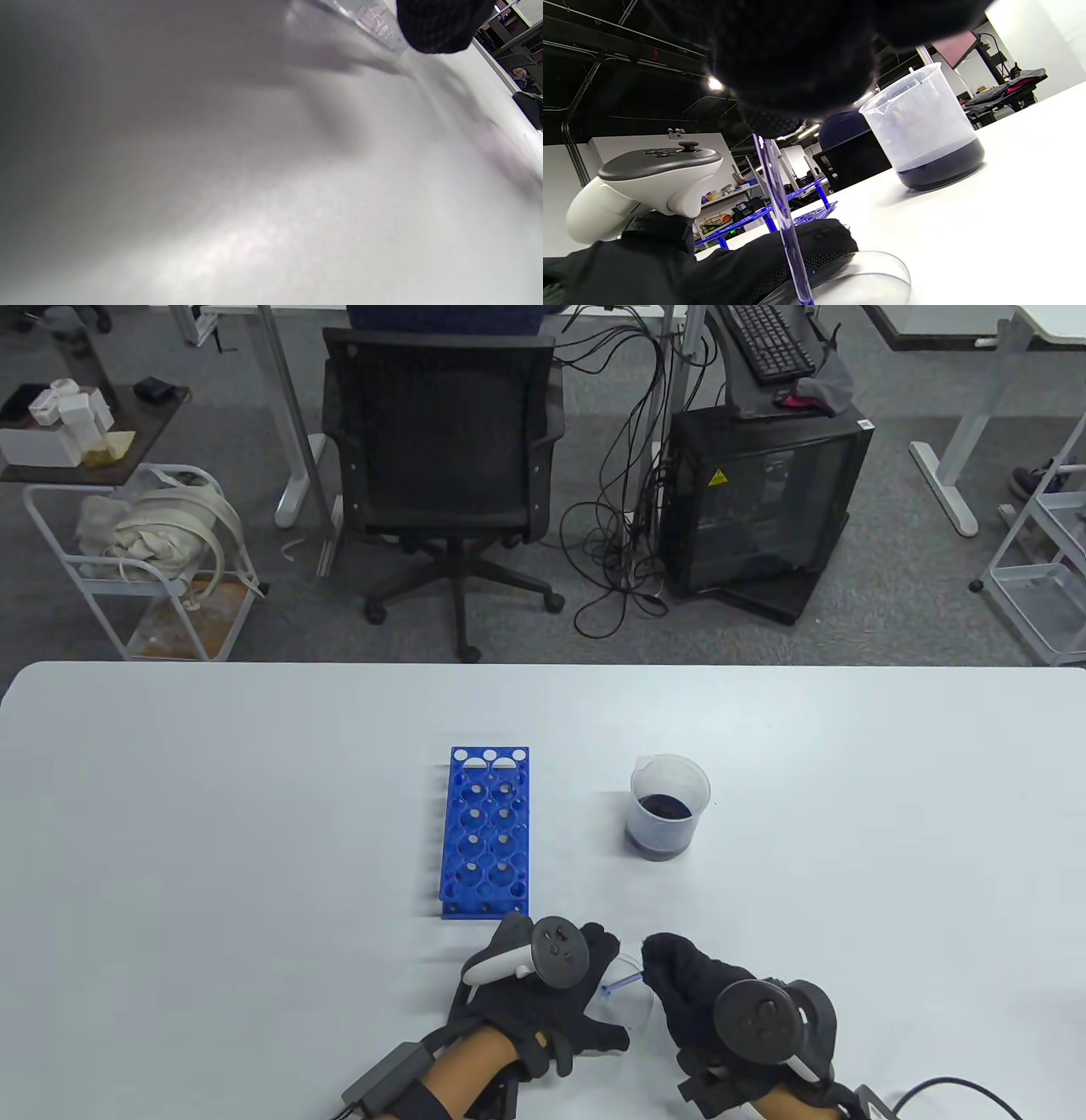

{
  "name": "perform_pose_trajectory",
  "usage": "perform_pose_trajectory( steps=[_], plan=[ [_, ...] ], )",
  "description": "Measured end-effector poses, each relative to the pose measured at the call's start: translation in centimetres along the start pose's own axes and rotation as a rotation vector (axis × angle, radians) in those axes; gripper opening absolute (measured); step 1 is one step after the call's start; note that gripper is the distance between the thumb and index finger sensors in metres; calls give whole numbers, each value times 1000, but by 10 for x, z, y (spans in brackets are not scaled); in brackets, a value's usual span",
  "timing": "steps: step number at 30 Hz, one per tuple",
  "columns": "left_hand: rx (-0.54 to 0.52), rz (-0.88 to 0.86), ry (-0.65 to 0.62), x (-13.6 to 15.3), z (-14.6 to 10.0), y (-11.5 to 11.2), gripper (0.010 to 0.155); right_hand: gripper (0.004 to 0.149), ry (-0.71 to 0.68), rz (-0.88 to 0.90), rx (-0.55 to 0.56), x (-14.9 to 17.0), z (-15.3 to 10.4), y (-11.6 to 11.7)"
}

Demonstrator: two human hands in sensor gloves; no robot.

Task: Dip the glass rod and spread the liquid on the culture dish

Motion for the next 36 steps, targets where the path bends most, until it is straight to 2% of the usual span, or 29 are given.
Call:
perform_pose_trajectory(
  steps=[5, 10, 15, 25, 36],
  plan=[
    [0, 1, 0, 0, 0, 0, 107, 37, 36, -64, 39, 3, 0, -5],
    [1, 3, 0, 0, 0, 0, 107, 37, 59, -72, 25, 6, -7, -16],
    [3, 6, 1, 0, 0, 0, 107, 37, 45, -7, -18, -4, -11, -12],
    [5, 7, 1, 0, 1, -1, 107, 37, 15, -44, 9, -14, -2, 3],
    [6, 8, 1, 0, 1, -1, 107, 37, 64, -100, 64, 2, -8, -10]
  ],
)
Point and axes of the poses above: the tracker on the back of each hand, its own x axis roughly to the little-finger side, its own z axis roughly from the wrist to the fingertips, y = z × x, the point moved 1 cm from there along z, roughly from the wrist to the fingertips, and after that the axes turned 6 degrees about -z, right-handed, at the moved point
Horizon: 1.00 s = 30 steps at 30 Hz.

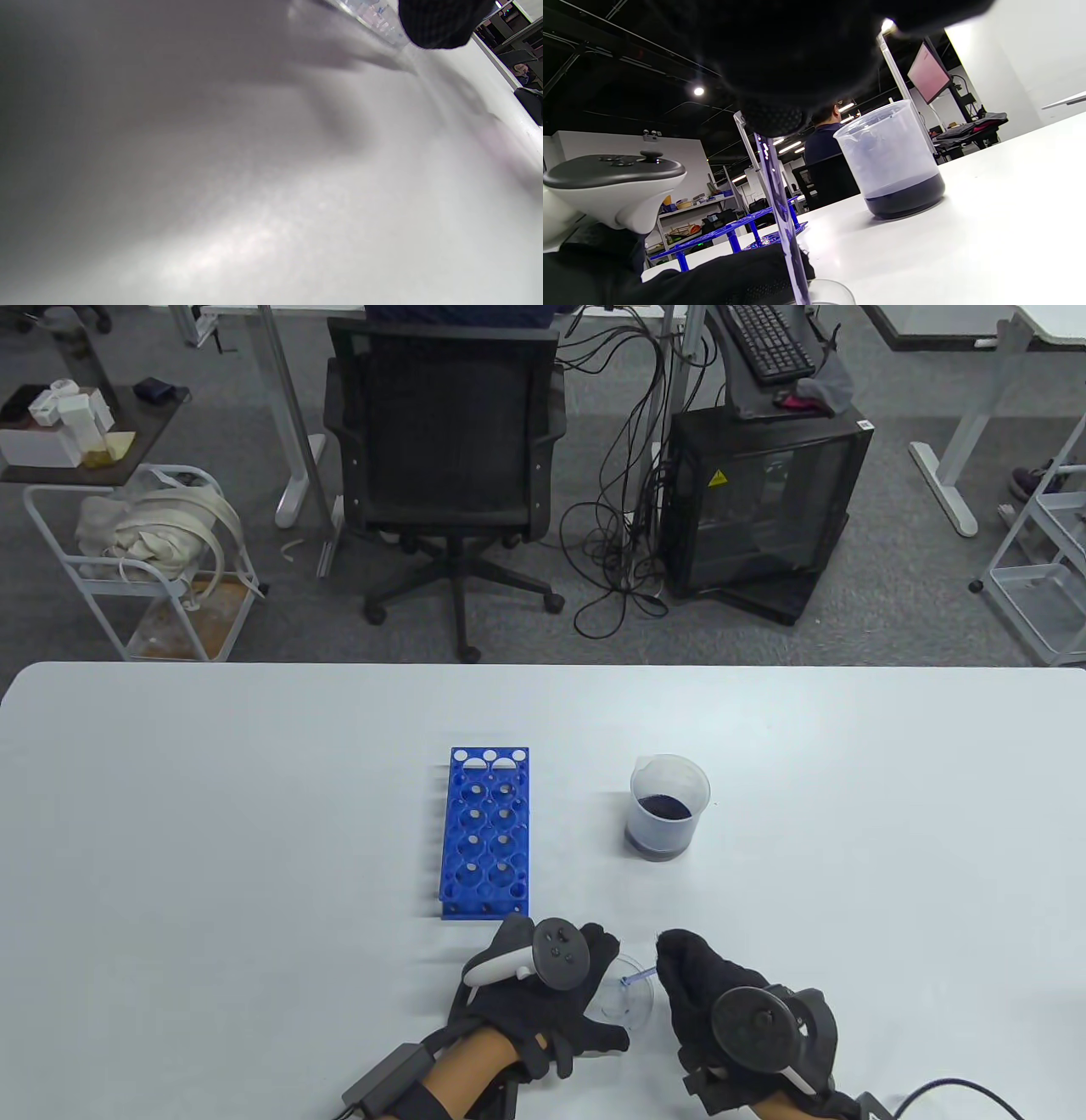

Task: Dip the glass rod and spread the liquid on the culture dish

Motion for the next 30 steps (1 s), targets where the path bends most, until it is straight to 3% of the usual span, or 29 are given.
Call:
perform_pose_trajectory(
  steps=[8, 18, 30],
  plan=[
    [1, 0, 0, 0, 0, 0, 107, 37, -22, 20, -27, -6, -7, -6],
    [2, 4, 2, 0, 0, 0, 107, 38, -93, 47, -64, -28, -8, 9],
    [3, 4, 2, 0, 0, 0, 106, 37, -64, -42, 0, -12, -1, 6]
  ],
)
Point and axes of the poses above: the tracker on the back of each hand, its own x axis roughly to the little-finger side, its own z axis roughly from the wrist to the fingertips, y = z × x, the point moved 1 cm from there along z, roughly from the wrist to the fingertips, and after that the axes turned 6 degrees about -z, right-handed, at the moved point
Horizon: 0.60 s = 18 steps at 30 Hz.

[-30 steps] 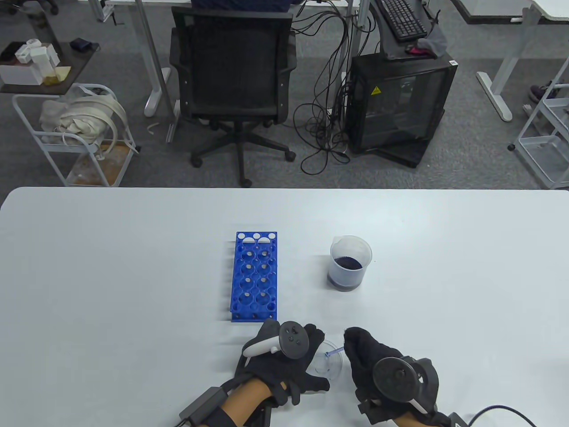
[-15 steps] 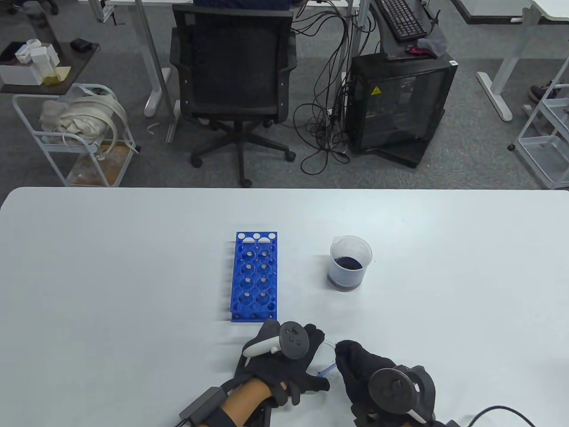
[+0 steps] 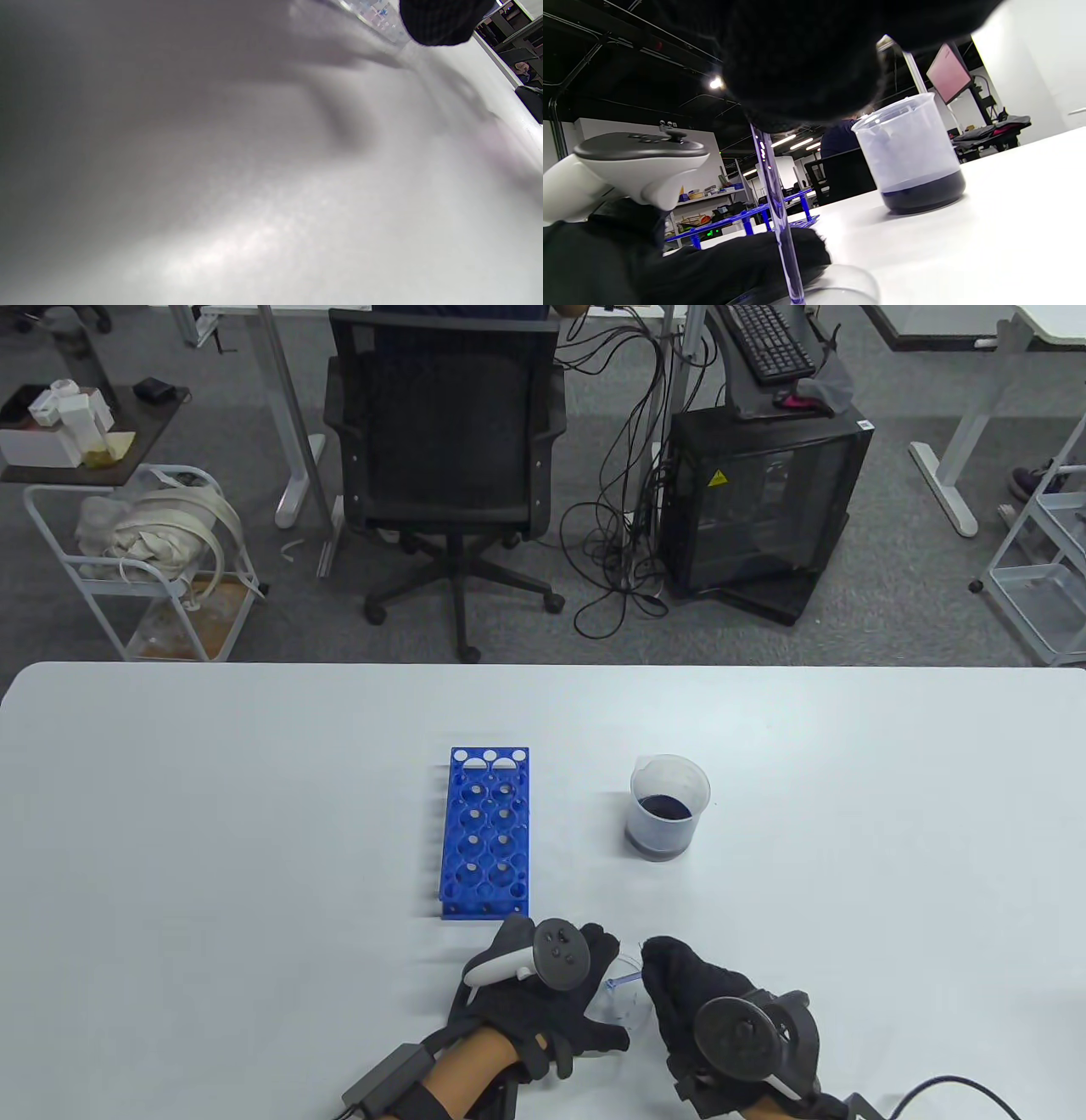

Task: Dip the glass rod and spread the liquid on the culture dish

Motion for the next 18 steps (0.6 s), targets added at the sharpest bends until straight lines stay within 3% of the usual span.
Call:
perform_pose_trajectory(
  steps=[9, 18],
  plan=[
    [0, 0, 0, 0, 0, 0, 106, 36, -27, -2, 0, 0, -7, -10],
    [0, 0, 0, 0, 0, 0, 106, 37, -91, 33, -26, -20, -11, -4]
  ],
)
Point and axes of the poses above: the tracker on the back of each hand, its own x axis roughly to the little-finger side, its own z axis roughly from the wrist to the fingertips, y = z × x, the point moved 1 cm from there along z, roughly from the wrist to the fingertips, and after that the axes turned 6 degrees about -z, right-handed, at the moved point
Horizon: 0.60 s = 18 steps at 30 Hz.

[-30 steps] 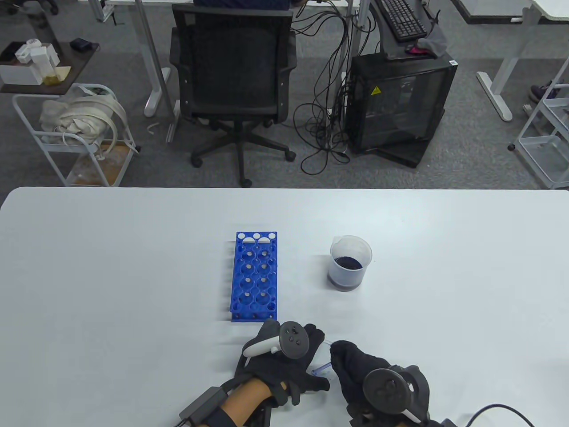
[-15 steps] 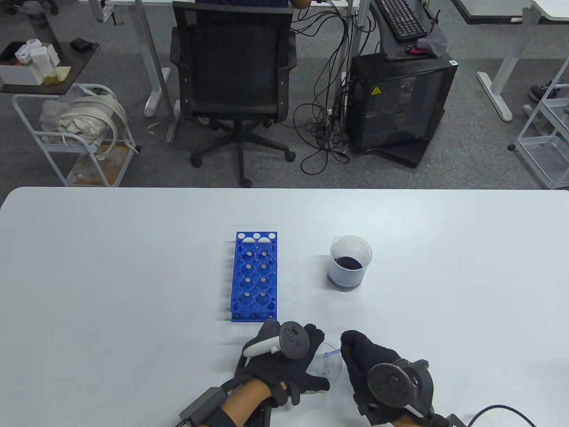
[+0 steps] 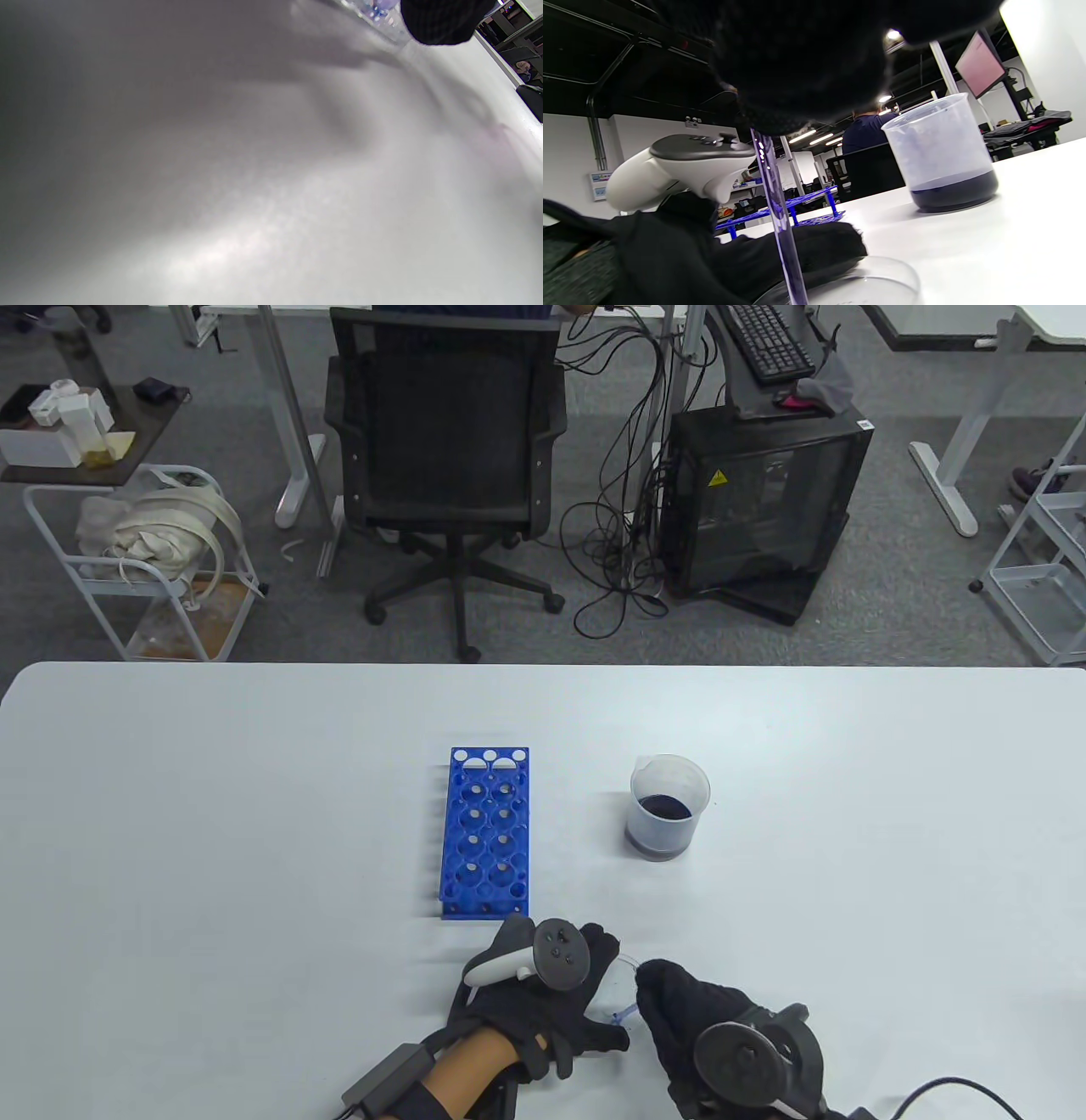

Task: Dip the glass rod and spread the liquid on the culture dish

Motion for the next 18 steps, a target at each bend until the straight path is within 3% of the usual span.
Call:
perform_pose_trajectory(
  steps=[8, 18],
  plan=[
    [0, 0, 0, 0, 0, 0, 107, 37, 5, -31, 15, -1, 9, 12],
    [0, 0, 0, 0, 0, 0, 107, 37, 41, -84, 63, 18, 6, -3]
  ],
)
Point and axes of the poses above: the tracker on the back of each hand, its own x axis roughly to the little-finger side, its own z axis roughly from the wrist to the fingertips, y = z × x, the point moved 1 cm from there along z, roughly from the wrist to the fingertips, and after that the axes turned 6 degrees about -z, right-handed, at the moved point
